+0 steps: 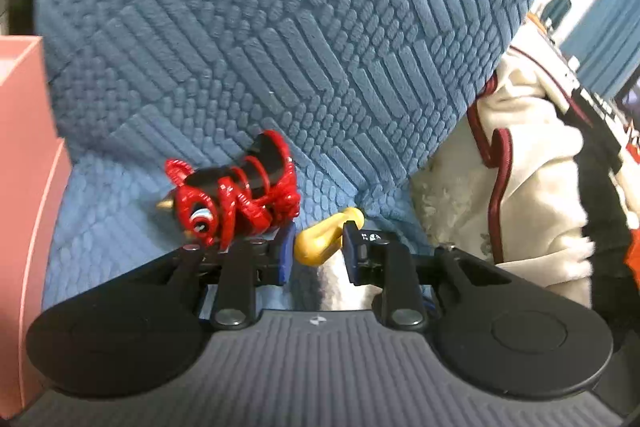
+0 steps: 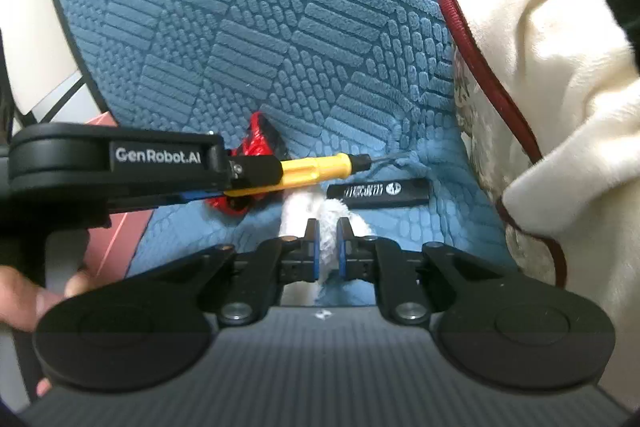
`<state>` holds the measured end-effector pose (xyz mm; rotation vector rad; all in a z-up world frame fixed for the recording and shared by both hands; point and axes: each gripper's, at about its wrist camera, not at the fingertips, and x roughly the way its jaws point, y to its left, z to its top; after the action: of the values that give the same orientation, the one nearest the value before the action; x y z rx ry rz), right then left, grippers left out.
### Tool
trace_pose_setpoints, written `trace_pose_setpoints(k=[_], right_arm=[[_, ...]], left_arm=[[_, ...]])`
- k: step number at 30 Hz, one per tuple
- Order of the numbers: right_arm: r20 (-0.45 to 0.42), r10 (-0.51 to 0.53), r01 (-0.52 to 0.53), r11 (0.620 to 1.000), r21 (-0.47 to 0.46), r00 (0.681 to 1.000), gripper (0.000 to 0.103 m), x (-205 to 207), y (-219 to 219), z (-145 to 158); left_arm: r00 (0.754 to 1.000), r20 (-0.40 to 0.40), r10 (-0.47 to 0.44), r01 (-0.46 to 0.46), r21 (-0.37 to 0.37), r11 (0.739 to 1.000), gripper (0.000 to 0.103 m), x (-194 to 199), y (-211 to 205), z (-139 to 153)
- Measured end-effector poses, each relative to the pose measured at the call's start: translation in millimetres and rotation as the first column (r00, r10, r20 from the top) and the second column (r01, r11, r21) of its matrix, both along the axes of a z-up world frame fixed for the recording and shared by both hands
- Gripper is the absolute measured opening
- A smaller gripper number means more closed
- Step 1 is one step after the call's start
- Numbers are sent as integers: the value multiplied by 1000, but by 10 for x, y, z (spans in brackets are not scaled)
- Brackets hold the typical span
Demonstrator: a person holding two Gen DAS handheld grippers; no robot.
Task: Organize rigid objects
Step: 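Lift the white plush with the right gripper while the left lifts the yellow screwdriver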
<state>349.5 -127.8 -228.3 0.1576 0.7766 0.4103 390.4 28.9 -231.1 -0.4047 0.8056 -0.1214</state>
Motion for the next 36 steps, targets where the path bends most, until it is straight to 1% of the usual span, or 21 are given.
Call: trace_pose_setpoints(k=[4, 6, 9, 11, 13, 15, 21, 24, 25, 27, 28, 29, 30, 33, 35, 36], right_arm=[[-21, -3, 3, 1000, -6, 1000, 12, -170, -3, 37], [-33, -11, 11, 1000, 0, 999, 11, -265, -26, 59], [-32, -35, 34, 999, -15, 999, 11, -444, -40, 98], [-33, -52, 51, 998, -32, 998, 11, -557, -49, 115], [-45, -73, 71, 997, -32, 996, 11, -672, -78, 114], [-52, -94, 92, 995, -37, 994, 11, -771, -111, 108], [-64, -146, 140, 986, -87, 987, 11, -964, -121, 91], [-52, -151, 144, 983, -111, 987, 11, -986, -82, 69], [-46, -152, 146, 982, -119, 987, 11, -993, -69, 57], [-31, -155, 149, 978, -143, 987, 12, -1017, -56, 36], [-29, -158, 153, 978, -142, 987, 12, -1027, -65, 27], [-28, -157, 151, 979, -140, 987, 13, -1031, -66, 25], [-25, -153, 148, 978, -144, 988, 13, -1034, -60, 26], [-15, -154, 149, 974, -173, 988, 13, -1039, -27, 11], [-13, -155, 151, 973, -173, 988, 14, -1036, -18, 5], [-15, -154, 150, 974, -170, 988, 17, -1032, -17, 2]], left_arm=[[999, 46, 16, -17, 17, 1000, 23, -279, 24, 152], [998, 60, 20, -20, 1, 1000, 21, -427, 38, 204], [998, 59, 29, -31, 30, 999, 20, -627, 16, 221], [997, 68, 39, -41, 33, 999, 20, -766, 33, 223], [996, 67, 52, -54, 23, 998, 20, -920, 79, 194], [997, 57, 46, -47, 17, 999, 20, -1085, 122, 141], [999, -6, 35, -35, -4, 999, 20, -1515, 181, -32], [999, -42, -12, 12, 10, 1000, 20, -1578, 129, -141], [997, -61, -36, 38, 27, 999, 20, -1570, 104, -189], [996, -77, -40, 45, 67, 997, 20, -1561, 85, -292], [996, -76, -38, 47, 124, 991, 20, -1563, 49, -317], [997, -64, -50, 60, 156, 986, 20, -1570, 23, -326], [997, -53, -63, 71, 166, 984, 20, -1578, 11, -324], [997, -33, -68, 72, 147, 986, 21, -1574, 23, -297], [997, -21, -74, 76, 154, 985, 21, -1557, 5, -277], [997, -18, -80, 82, 159, 984, 22, -1542, -8, -269]])
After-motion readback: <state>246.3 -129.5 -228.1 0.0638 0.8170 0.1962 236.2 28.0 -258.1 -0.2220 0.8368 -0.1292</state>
